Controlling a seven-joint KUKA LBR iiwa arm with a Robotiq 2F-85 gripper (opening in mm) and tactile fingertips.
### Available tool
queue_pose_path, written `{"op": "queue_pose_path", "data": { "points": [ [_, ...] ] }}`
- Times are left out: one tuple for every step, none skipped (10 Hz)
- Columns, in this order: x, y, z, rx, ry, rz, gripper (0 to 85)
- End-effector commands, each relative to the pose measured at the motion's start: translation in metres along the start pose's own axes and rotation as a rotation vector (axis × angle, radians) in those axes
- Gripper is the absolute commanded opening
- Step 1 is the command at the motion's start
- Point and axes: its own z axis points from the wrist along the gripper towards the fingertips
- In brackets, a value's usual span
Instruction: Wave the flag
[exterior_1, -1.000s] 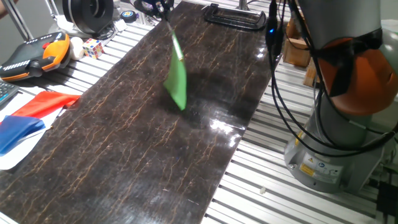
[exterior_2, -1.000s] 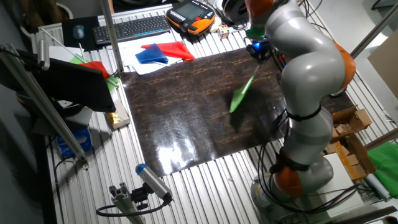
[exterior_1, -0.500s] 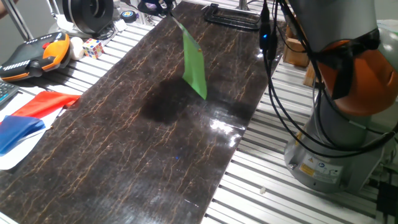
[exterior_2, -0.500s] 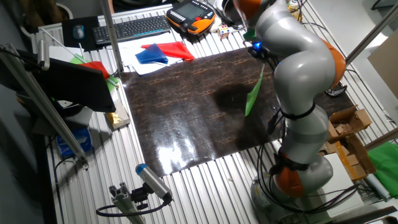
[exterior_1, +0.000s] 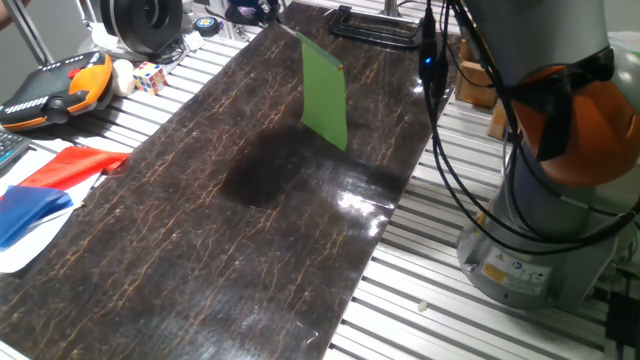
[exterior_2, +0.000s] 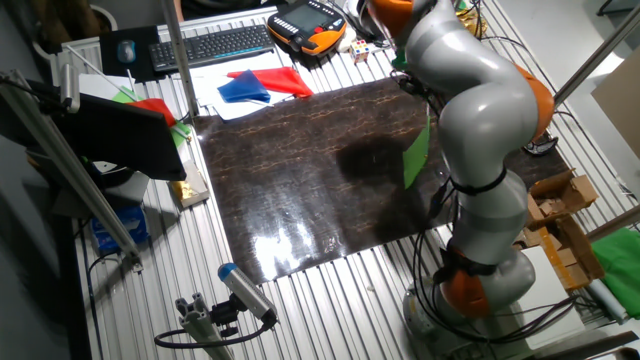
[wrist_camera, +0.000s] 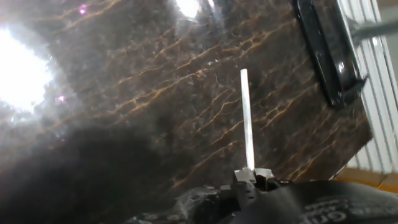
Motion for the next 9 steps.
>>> {"op": "queue_pose_path", "data": {
  "points": [
    [0.0002, 0.0002, 0.0002, 0.045, -0.323, -0.550, 3.7],
    [0.0003, 0.0005, -0.0001, 0.064, -0.337, -0.591, 2.7],
    [0.0004, 0.0002, 0.0000, 0.064, -0.343, -0.619, 1.7],
    [0.0006, 0.0000, 0.0000, 0.066, -0.350, -0.637, 1.0],
    [0.0006, 0.0000, 0.0000, 0.099, -0.375, -0.673, 1.0],
    [0.0010, -0.0001, -0.0002, 0.108, -0.379, -0.683, 1.0],
    [0.0013, 0.0003, -0.0003, 0.106, -0.381, -0.682, 1.0],
    [0.0016, 0.0013, -0.0006, 0.081, -0.370, -0.662, 1.0],
    [0.0026, 0.0045, -0.0017, 0.040, -0.339, -0.615, 1.0]
  ]
}}
